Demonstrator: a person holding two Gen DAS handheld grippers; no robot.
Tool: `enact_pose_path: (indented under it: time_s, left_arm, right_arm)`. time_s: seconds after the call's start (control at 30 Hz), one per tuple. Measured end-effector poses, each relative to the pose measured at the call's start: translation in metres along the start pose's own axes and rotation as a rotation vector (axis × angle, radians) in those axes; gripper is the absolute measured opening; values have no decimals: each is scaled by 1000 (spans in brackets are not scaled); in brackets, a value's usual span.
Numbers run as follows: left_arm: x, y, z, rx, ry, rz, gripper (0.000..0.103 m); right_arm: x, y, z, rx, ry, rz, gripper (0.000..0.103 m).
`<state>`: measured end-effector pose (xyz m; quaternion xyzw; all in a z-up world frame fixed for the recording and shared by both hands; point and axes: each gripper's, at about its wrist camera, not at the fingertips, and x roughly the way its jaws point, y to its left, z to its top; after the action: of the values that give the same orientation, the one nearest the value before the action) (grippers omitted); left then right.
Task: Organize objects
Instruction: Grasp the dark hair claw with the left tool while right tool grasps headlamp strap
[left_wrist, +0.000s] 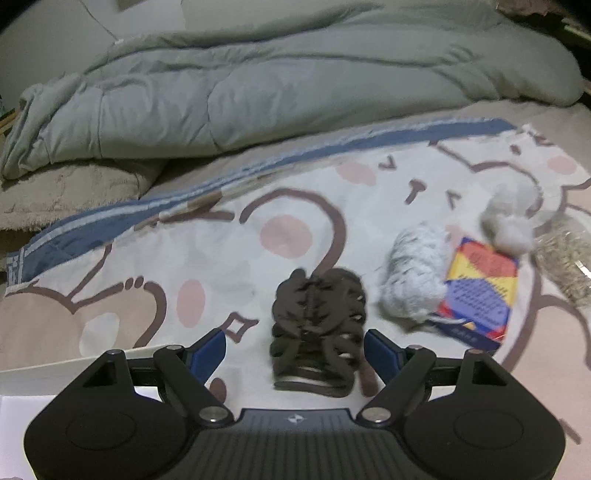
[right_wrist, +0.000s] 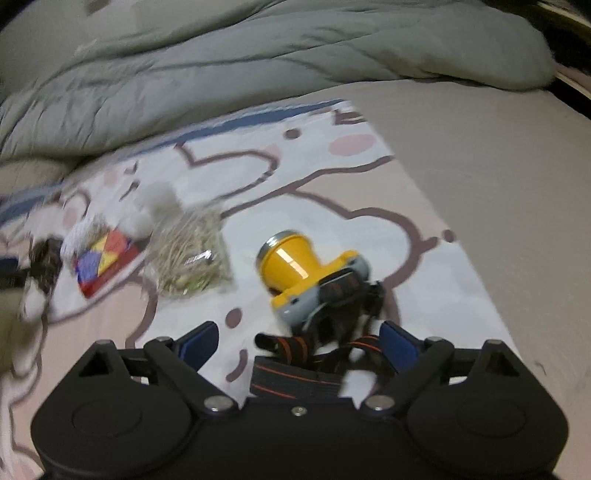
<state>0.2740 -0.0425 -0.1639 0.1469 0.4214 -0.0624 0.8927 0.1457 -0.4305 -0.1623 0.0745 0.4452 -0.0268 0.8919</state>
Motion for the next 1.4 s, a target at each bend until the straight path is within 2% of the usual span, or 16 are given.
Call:
enact_pose_path:
  time_s: [0.07,0.17,0.2,0.27,0.3,0.37,0.4,0.47,0.63,0.67,0.7,0.77,1.03,1.13,1.2,1.4]
  left_arm:
    - [5,1,-1,0,37,-13,78]
    - [5,2,-2,-26,46,-74,55]
    - [3,0,-2,-42,50,-78,55]
    - [-1,-3,-3,-45,60,-65,54]
    - [-3,-5,-4,-44,65,-66,54]
    - [-11,-7,-7,-49,78,-68,54]
    - [-16,-7,-10,-56,85,-73,54]
    - [-26,-7,-16,-66,95,-82,49]
    - [-61,-11,-37,-75,114,-100,46]
    - [-68,-13,-42,-71,118,-103,39]
    - [-76,-14,-48,-66,123,-108,6]
    - [-89,-14,-58,-88,151,-128,3]
    - [-140,-25,-95,-89,142,-176,4]
    - [-148,-25,-97,-112,85,-168,14]
    - [-146,-25,-95,-132,60,-159,36]
    - [-123,-30,-88,-160,-6,-118,39]
  right_arm:
    - [7,7,-2,-57,19,-15,90]
    - [14,11,-5,-100,36,-39,83]
    - [15,12,-6,-110,44,-47,78]
    - [17,13,-7,-132,71,-58,52]
    - [18,13,-7,-125,94,-50,45]
    - [16,9,-7,-82,125,-16,16]
    - [15,8,-7,-70,134,-9,8]
    - [11,10,-9,-76,138,3,7]
    - [-3,19,-20,-101,160,87,6]
    - [-7,22,-23,-114,157,106,6]
    - [-11,24,-26,-124,157,124,6]
    - [-17,27,-30,-132,157,154,6]
    - [-42,33,-53,-172,161,246,6]
    - [-54,38,-62,-198,166,288,6]
    - [-61,44,-68,-216,168,317,6]
    - [-85,65,-93,-263,196,423,6]
